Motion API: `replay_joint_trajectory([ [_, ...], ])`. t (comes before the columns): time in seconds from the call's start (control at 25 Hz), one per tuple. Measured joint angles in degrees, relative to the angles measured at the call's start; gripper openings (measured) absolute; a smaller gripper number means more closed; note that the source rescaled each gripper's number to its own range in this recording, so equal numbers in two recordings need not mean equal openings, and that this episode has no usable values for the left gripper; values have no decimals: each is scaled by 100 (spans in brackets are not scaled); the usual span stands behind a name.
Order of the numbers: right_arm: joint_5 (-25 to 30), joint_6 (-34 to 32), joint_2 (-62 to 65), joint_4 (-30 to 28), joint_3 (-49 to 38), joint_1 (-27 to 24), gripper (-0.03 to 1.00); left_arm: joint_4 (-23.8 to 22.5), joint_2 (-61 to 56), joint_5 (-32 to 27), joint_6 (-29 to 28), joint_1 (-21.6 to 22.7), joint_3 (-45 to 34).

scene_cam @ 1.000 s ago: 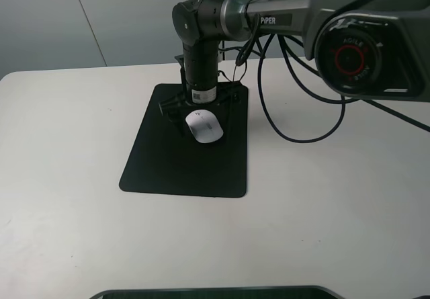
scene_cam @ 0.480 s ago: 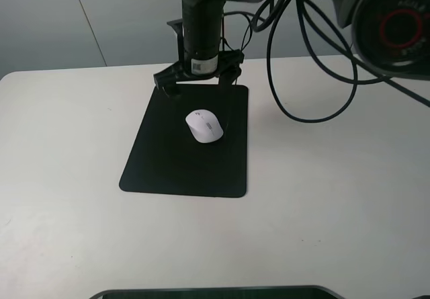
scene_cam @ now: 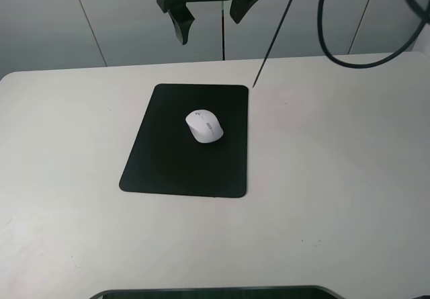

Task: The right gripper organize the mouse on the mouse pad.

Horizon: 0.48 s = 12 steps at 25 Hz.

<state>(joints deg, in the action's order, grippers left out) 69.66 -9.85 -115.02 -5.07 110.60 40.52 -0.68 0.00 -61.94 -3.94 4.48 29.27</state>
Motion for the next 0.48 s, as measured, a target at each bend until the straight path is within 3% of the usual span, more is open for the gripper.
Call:
replay_joint_trajectory([
  [0.48,-296,-58,2645,-122,-3094,-124,99,0,0,0,0,0,0],
])
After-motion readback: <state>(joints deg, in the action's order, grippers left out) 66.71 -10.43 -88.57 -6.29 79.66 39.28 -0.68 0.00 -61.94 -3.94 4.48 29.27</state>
